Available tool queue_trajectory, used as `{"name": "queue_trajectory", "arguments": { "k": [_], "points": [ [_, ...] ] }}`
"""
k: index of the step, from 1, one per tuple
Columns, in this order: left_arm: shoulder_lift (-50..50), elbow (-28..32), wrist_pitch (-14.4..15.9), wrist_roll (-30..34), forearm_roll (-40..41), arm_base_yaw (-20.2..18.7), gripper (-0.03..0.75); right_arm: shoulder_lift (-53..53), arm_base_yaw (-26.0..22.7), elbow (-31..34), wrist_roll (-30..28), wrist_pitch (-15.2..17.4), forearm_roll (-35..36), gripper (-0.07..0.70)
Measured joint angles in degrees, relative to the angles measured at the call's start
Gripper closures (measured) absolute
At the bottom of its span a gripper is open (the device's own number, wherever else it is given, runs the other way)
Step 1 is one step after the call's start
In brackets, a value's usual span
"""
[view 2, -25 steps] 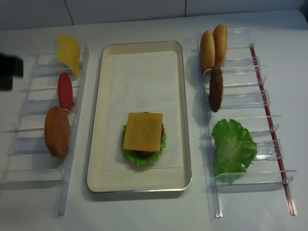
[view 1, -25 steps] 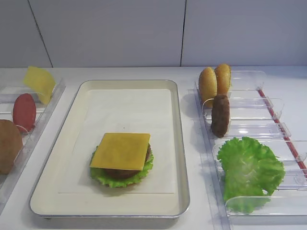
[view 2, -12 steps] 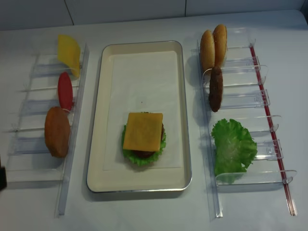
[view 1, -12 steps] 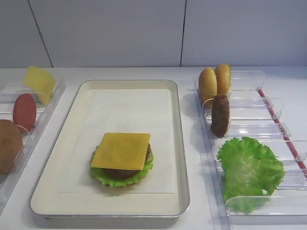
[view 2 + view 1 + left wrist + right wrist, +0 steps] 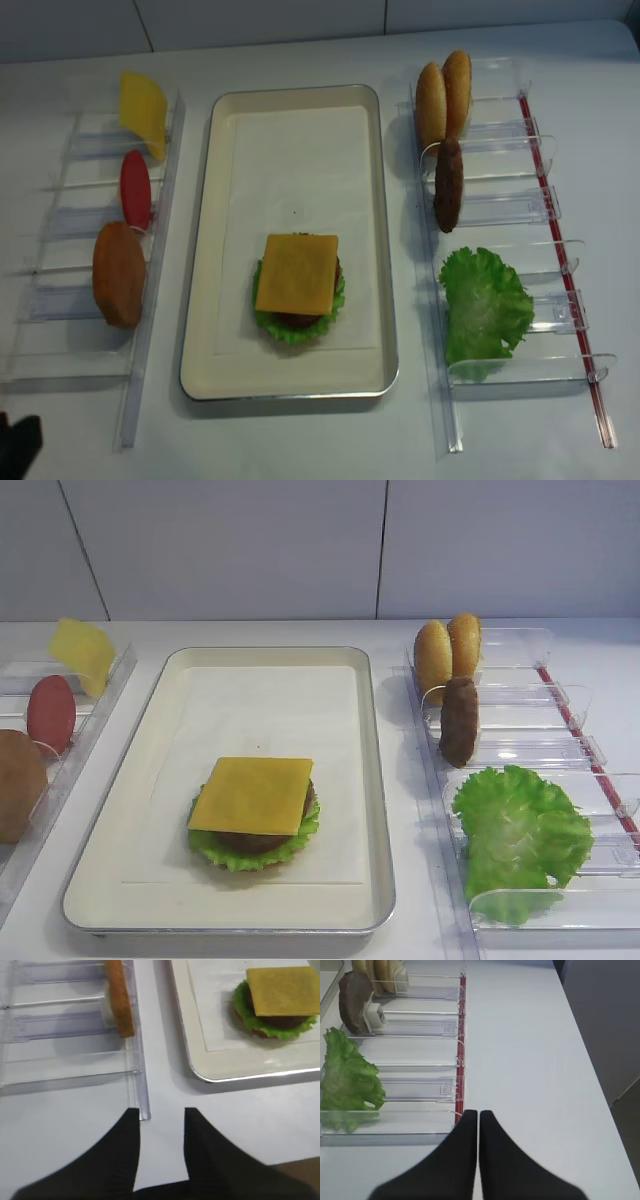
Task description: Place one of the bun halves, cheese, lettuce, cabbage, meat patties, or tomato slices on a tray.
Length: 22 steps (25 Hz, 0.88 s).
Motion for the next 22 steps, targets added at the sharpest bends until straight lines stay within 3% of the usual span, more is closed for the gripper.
{"name": "queue_trajectory", "arguments": {
  "k": [6, 10, 16, 22],
  "points": [
    [-8.0, 5.1, 0.1, 3.2, -3.2, 0.0, 0.490, 0.0, 0.0, 0.0, 0.0, 0.0, 0.0, 0.442],
    [-12.5, 5.7, -1.6, 5.2, -3.9, 0.0, 0.509, 0.0, 0.0, 0.0, 0.0, 0.0, 0.0, 0.442],
    [-13.3, 7.1, -4.4, 5.7, -3.9, 0.0, 0.521, 0.0, 0.0, 0.0, 0.0, 0.0, 0.0, 0.442],
    [-13.3, 7.1, -4.6, 5.9, -3.3, 0.0, 0.531, 0.0, 0.0, 0.0, 0.0, 0.0, 0.0, 0.442]
  ]
}}
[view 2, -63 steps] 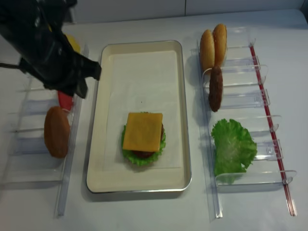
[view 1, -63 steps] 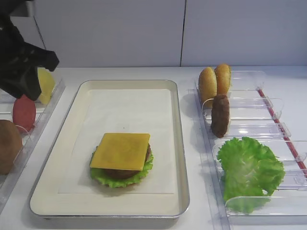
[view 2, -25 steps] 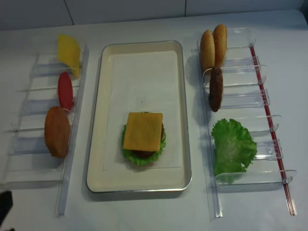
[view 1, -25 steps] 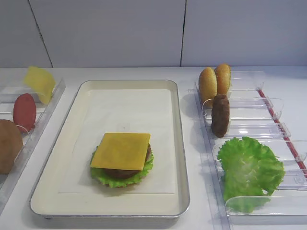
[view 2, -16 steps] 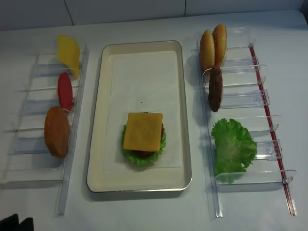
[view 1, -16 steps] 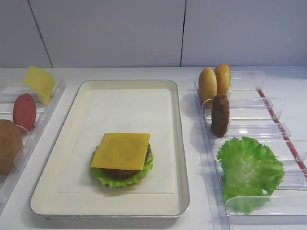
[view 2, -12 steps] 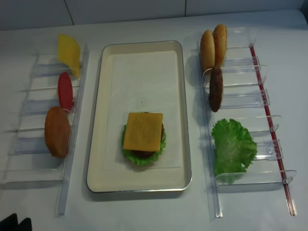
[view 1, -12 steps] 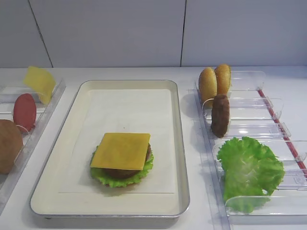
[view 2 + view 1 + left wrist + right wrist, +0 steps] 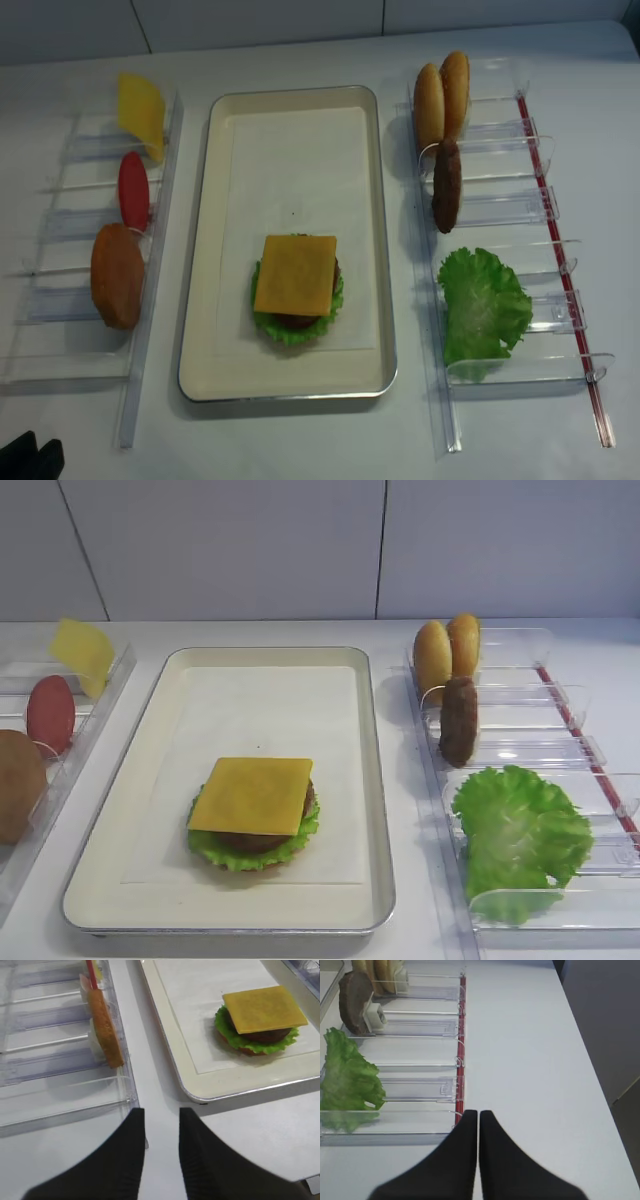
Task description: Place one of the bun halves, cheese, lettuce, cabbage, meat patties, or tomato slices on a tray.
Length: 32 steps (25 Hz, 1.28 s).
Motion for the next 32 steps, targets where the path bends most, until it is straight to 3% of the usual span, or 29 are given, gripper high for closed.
{"name": "queue_trajectory", "arguments": {
  "k": [6, 11, 15, 32],
  "points": [
    [-0.1, 0.0, 0.0, 0.5, 1.6, 0.0, 0.533, 0.0, 0.0, 0.0, 0.9, 0.0, 0.0, 0.442],
    [-0.1, 0.0, 0.0, -2.6, 4.4, 0.0, 0.533, 0.0, 0.0, 0.0, 1.0, 0.0, 0.0, 0.533],
    [-0.1, 0.1, 0.0, -5.3, 6.2, -1.0, 0.533, 0.0, 0.0, 0.0, 1.0, 0.0, 0.0, 0.540],
    [-0.1, 0.1, 0.0, -5.6, 8.4, -1.7, 0.540, 0.0, 0.0, 0.0, 1.2, 0.0, 0.0, 0.547]
  ]
}}
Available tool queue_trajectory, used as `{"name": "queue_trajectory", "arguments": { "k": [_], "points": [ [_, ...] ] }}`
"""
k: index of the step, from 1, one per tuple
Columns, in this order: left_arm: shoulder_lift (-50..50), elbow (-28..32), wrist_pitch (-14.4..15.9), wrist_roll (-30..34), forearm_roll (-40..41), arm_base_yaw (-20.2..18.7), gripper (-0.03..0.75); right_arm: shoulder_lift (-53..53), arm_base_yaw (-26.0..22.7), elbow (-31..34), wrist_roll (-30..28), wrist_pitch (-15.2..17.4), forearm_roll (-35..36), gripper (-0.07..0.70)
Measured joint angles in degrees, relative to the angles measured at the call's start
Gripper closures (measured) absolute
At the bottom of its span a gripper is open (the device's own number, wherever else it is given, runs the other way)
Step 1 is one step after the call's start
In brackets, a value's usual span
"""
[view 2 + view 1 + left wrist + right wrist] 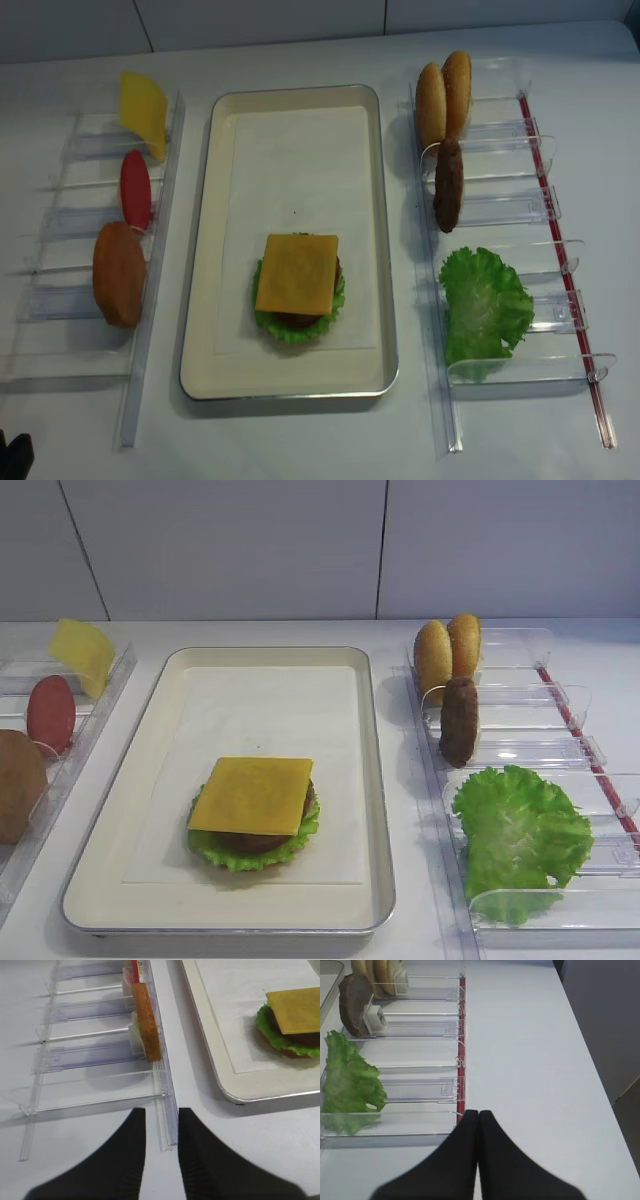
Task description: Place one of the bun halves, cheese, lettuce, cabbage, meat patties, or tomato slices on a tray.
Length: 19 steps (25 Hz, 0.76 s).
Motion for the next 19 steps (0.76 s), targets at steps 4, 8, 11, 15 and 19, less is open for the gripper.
{"name": "queue_trajectory", "arguments": {
  "k": [4, 8, 11, 15, 19],
  "points": [
    [0.0, 0.0, 0.0, 0.0, 0.0, 0.0, 0.542, 0.0, 0.0, 0.0, 0.0, 0.0, 0.0, 0.547],
    [0.0, 0.0, 0.0, 0.0, 0.0, 0.0, 0.544, 0.0, 0.0, 0.0, 0.0, 0.0, 0.0, 0.547],
    [0.0, 0.0, 0.0, 0.0, 0.0, 0.0, 0.544, 0.0, 0.0, 0.0, 0.0, 0.0, 0.0, 0.547],
    [0.0, 0.0, 0.0, 0.0, 0.0, 0.0, 0.545, 0.0, 0.0, 0.0, 0.0, 0.0, 0.0, 0.547],
    [0.0, 0.0, 0.0, 0.0, 0.0, -0.1, 0.547, 0.0, 0.0, 0.0, 0.0, 0.0, 0.0, 0.575]
  ]
}}
